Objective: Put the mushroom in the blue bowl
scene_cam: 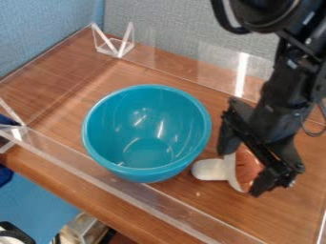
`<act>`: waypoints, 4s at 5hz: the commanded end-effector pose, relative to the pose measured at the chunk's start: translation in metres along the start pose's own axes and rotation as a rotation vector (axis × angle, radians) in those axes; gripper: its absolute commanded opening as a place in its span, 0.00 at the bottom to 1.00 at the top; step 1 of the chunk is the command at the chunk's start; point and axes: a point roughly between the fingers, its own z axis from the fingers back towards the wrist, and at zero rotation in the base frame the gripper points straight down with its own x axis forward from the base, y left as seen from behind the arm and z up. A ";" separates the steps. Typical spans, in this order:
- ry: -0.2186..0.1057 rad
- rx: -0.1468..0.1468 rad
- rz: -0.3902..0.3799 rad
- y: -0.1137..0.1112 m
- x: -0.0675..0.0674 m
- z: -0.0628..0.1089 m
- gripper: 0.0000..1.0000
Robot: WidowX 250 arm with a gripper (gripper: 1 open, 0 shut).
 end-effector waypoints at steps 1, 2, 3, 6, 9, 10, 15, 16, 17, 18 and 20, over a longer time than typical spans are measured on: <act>-0.055 -0.003 -0.018 -0.009 0.008 0.006 1.00; -0.067 -0.007 -0.070 -0.003 -0.002 -0.005 1.00; -0.079 -0.009 -0.109 0.005 -0.007 -0.015 1.00; -0.101 -0.007 -0.163 -0.004 0.000 -0.007 1.00; -0.089 -0.005 -0.229 0.018 -0.003 -0.019 1.00; -0.080 -0.005 -0.203 0.016 0.002 -0.023 1.00; -0.068 -0.028 -0.189 0.001 0.008 -0.048 1.00; -0.069 -0.033 -0.200 -0.002 0.006 -0.051 1.00; -0.069 -0.037 -0.209 -0.001 0.002 -0.047 1.00; -0.069 -0.040 -0.219 0.000 -0.002 -0.042 0.00; -0.062 -0.037 -0.189 0.010 -0.013 -0.034 0.00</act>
